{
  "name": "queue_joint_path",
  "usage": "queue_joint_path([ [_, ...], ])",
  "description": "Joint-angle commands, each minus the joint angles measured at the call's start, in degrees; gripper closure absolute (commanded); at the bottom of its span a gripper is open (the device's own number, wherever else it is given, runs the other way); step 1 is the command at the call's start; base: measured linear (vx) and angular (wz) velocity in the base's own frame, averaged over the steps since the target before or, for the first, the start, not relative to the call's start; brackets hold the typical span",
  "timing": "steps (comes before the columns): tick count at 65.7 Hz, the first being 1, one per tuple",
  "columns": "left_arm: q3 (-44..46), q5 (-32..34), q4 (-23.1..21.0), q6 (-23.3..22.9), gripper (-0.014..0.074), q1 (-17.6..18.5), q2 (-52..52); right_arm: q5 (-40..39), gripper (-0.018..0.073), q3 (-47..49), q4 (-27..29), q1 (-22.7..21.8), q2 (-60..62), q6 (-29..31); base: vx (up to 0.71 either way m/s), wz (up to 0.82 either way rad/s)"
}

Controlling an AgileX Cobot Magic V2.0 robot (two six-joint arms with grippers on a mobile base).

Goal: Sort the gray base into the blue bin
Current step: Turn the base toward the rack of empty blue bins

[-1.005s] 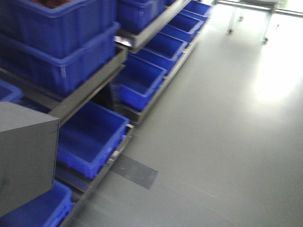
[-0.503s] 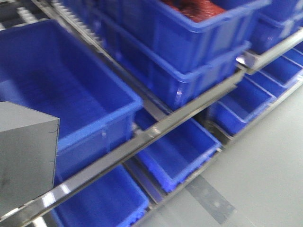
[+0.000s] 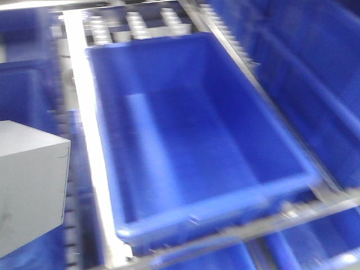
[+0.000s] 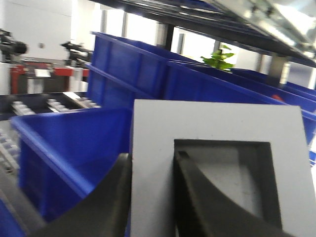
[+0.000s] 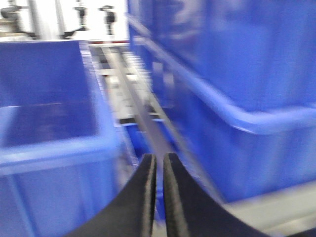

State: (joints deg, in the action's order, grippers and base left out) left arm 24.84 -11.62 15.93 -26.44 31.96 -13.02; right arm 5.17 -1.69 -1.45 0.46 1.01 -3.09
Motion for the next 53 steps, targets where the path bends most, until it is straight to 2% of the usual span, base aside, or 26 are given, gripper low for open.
queue_joint_path([
  [1, 1.5, 5.9, 0.1, -0.7, 0.0592, 0.2, -0.7, -4.2, 0.0564, -0.1, -0.4, -0.2, 0.4, 0.4, 0.16, 0.62],
  [24, 1.5, 5.9, 0.1, -0.7, 0.0592, 0.2, -0.7, -4.2, 0.0564, -0.1, -0.4, -0.2, 0.4, 0.4, 0.12, 0.46],
  [53, 1.5, 5.9, 0.1, -0.7, 0.0592, 0.2, -0.7, -4.2, 0.0564, -0.1, -0.4, -0.2, 0.4, 0.4, 0.05, 0.19],
])
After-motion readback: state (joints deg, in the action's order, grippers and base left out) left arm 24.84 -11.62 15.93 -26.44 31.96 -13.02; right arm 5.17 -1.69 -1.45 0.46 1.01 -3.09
